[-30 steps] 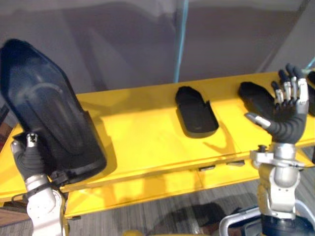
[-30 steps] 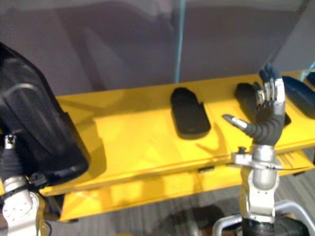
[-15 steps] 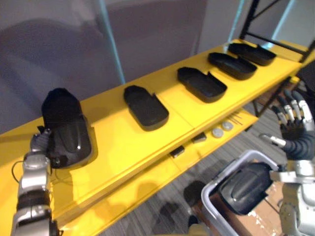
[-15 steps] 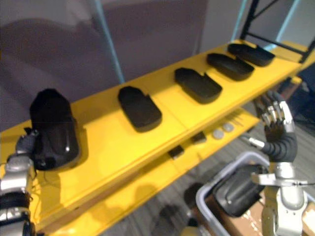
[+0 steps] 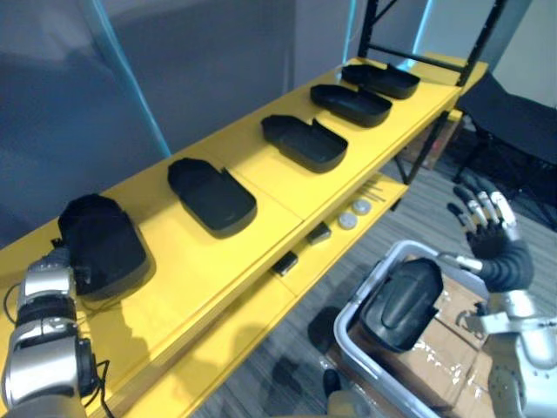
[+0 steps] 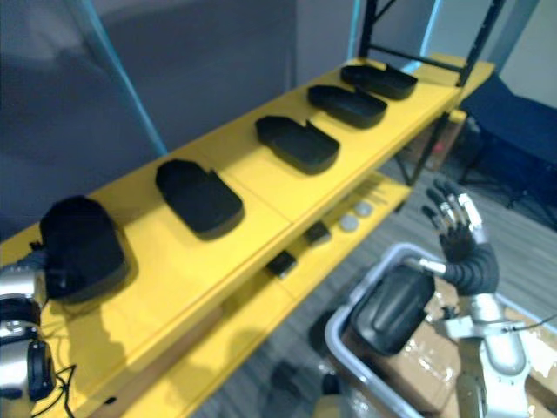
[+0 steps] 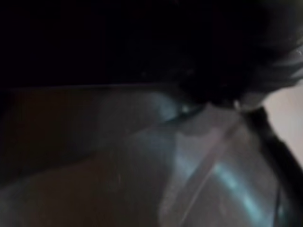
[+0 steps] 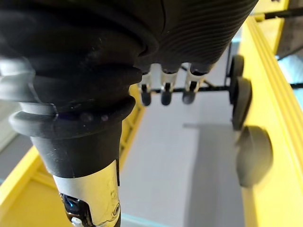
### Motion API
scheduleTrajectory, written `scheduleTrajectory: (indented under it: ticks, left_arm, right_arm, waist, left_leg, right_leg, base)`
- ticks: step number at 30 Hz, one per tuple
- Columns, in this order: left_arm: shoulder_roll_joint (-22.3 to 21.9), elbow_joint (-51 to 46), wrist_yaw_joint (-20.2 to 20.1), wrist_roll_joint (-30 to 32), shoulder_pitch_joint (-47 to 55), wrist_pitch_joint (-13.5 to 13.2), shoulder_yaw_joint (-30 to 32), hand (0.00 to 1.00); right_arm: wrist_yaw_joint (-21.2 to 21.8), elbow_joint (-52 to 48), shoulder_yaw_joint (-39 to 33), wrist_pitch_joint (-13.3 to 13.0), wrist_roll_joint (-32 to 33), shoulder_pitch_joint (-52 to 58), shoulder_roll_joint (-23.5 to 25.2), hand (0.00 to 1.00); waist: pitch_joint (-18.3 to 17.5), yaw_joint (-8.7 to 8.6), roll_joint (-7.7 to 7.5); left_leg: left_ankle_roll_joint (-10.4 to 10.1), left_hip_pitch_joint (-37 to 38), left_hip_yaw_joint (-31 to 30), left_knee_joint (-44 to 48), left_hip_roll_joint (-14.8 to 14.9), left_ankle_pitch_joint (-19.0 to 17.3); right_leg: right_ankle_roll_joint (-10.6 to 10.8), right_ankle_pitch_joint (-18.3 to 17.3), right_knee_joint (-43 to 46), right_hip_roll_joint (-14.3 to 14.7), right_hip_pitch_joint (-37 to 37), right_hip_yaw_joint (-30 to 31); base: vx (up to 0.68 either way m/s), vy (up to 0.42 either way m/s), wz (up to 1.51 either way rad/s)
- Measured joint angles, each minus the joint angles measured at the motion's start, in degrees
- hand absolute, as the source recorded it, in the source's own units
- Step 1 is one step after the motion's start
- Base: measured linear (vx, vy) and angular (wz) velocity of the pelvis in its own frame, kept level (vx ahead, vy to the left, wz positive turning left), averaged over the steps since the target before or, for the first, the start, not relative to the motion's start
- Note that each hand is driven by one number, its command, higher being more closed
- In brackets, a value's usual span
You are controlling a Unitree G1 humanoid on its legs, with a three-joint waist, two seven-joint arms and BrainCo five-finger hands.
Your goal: Walk over and take plastic housings, then place them on the shelf
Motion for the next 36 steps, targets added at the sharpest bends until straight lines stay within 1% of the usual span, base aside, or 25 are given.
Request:
scheduleTrajectory:
  ticks: [2, 3, 7, 9, 11, 13, 15, 17, 19, 24, 27, 29, 34, 36]
  left_arm:
    - [0.1, 0.1, 0.0, 1.0, -0.8, 0.6, 1.1, 1.0]
    - [0.1, 0.3, 0.0, 2.1, -1.2, 0.7, 1.2, 1.0]
    - [0.1, 0.3, -0.6, 2.2, -1.2, 0.6, 1.3, 1.0]
    - [0.1, 0.2, -1.4, 2.7, -1.2, 0.2, 1.4, 1.0]
    - [0.1, 0.2, -1.8, 4.1, -1.2, -0.6, 1.4, 1.0]
    - [0.1, 0.2, -2.2, 4.3, -1.1, -0.9, 1.3, 1.0]
    - [0.0, 0.2, -2.5, 4.3, -0.5, -2.5, 1.3, 1.0]
    - [0.0, 0.2, -3.8, 4.4, 0.6, -4.5, 1.3, 1.0]
    - [0.0, 0.1, -4.6, 4.6, 1.2, -5.3, 1.3, 1.0]
    - [0.1, -1.0, -7.1, 6.5, 2.5, -5.8, 0.9, 1.0]
    - [0.1, -1.8, -8.5, 6.5, 3.2, -7.0, 0.7, 1.0]
    - [0.0, -1.9, -8.8, 6.5, 3.3, -7.2, 0.2, 1.0]
    - [0.1, -3.3, -10.5, 6.5, 5.4, -8.8, -0.9, 1.0]
    - [0.1, -3.6, -11.2, 6.5, 5.5, -9.3, -1.5, 1.0]
  right_arm:
    - [-0.5, 0.0, 0.8, 0.0, 0.0, 0.0, 0.0, 0.0]
    - [-0.7, 0.0, 1.4, 0.0, 0.0, 0.0, 0.0, 0.0]
    - [-1.8, 0.0, 2.6, 0.0, 0.0, 0.0, 0.1, 0.0]
    - [-1.9, 0.0, 3.0, 0.0, -0.1, 0.0, 0.1, 0.0]
    - [-2.1, 0.2, 3.9, 0.0, -0.1, 0.0, 0.1, 0.0]
    - [-2.9, 0.2, 4.4, 0.0, -0.1, -0.1, 0.1, 0.0]
    - [-3.3, 0.2, 4.8, 0.0, -0.1, -0.3, 0.1, 0.0]
    - [-4.1, 0.7, 4.9, 0.0, -0.1, -0.7, 0.1, 0.0]
    - [-4.2, 0.7, 4.8, 0.0, -0.1, -0.7, 0.1, 0.0]
    - [-4.1, 0.7, 4.8, 0.0, -0.1, -0.8, 0.1, 0.0]
    - [-4.1, 0.7, 4.8, 0.0, -0.1, -0.8, 0.0, 0.0]
    - [-4.2, 0.7, 4.9, 0.0, -0.1, -1.1, 0.0, 0.0]
    - [-4.3, 0.7, 4.9, 0.0, -0.1, -1.5, 0.0, 0.0]
    - [-4.4, 0.9, 5.0, 0.0, -0.1, -1.6, 0.0, 0.0]
  waist:
    - [0.8, 0.18, -0.12]
    - [1.0, 0.36, -0.07]
    - [1.1, 0.56, 0.09]
    - [1.1, 0.93, 0.14]
    - [1.1, 1.18, 0.17]
    - [1.2, 1.31, 0.15]
    - [1.9, 1.37, 0.21]
    - [2.3, 1.67, 0.2]
    - [2.3, 1.7, 0.2]
    - [2.3, 1.84, 0.21]
    - [2.3, 2.05, 0.21]
    - [2.3, 2.31, 0.21]
    - [2.3, 2.47, 0.23]
    - [2.3, 2.89, 0.22]
  left_leg:
    - [0.0, -0.2, -0.2, 0.1, 0.0, 0.0]
    - [0.0, -0.3, -0.3, 0.1, -0.1, 0.0]
    - [0.0, -0.2, -0.8, 0.0, 0.1, 0.0]
    - [0.0, -0.4, -1.0, 0.0, 0.1, 0.0]
    - [0.0, -0.4, -1.5, 0.0, 0.1, 0.0]
    - [0.0, -0.3, -2.1, 0.0, 0.1, 0.0]
    - [0.0, -0.3, -2.5, 0.0, 0.1, 0.0]
    - [0.0, -0.4, -2.5, -0.1, 0.0, 0.0]
    - [0.0, -0.4, -2.5, -0.1, 0.0, 0.0]
    - [0.0, -0.4, -2.4, -0.1, 0.0, 0.0]
    - [0.0, -0.4, -2.5, -0.1, 0.0, 0.0]
    - [0.0, -0.4, -2.6, -0.1, 0.0, 0.0]
    - [0.0, -0.4, -3.4, -0.1, -0.1, 0.0]
    - [0.0, -0.5, -3.7, -0.1, -0.2, 0.0]
  right_leg:
    - [0.0, 0.0, -0.1, -0.1, 0.0, -0.1]
    - [0.0, 0.2, -0.4, -0.1, 0.1, -0.2]
    - [0.0, 0.6, -1.4, -0.3, 1.0, -0.8]
    - [0.0, 0.6, -1.6, -0.4, 1.1, -1.2]
    - [0.0, 0.6, -1.9, -0.4, 1.5, -1.8]
    - [0.0, 0.6, -2.5, -0.5, 2.3, -2.3]
    - [0.0, 0.6, -2.8, -0.6, 2.9, -2.8]
    - [0.1, 0.6, -2.9, -0.6, 2.9, -3.0]
    - [0.1, 0.6, -3.1, -0.6, 3.0, -3.1]
    - [0.2, 0.8, -3.5, -0.7, 3.1, -3.1]
    - [0.2, 0.9, -3.6, -0.7, 3.2, -3.2]
    - [0.2, 0.9, -3.6, -0.7, 3.3, -3.3]
    - [0.2, 0.9, -3.6, -0.7, 3.8, -3.7]
    - [0.2, 0.9, -3.6, -0.7, 3.9, -3.9]
  base:
    - [-0.05, -0.012, 0.04]
    - [-0.04, -0.018, 0.04]
    - [0.0, -0.007, 0.07]
    - [0.0, -0.009, 0.07]
    - [0.0, -0.018, 0.11]
    - [0.0, -0.013, 0.17]
    - [-0.01, -0.01, 0.13]
    - [-0.01, -0.007, 0.03]
    - [0.0, 0.0, 0.0]
    - [0.0, 0.0, 0.0]
    - [0.0, 0.0, 0.0]
    - [-0.03, -0.013, 0.02]
    - [-0.03, -0.013, 0.07]
    - [-0.03, -0.012, 0.06]
